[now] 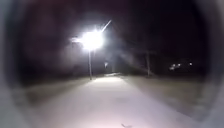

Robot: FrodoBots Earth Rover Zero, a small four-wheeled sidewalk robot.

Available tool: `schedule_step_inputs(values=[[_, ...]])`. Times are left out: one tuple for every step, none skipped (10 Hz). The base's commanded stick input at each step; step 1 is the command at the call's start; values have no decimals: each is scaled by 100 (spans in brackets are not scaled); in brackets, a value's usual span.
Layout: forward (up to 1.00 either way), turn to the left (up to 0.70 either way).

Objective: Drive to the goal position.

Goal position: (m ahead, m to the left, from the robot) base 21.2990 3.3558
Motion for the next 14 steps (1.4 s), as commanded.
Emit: schedule_step_inputs(values=[[70,0],[70,0],[70,0],[70,0],[70,0],[70,0],[70,0],[70,0],[70,0],[70,0],[70,1],[70,5],[70,14],[70,14]])
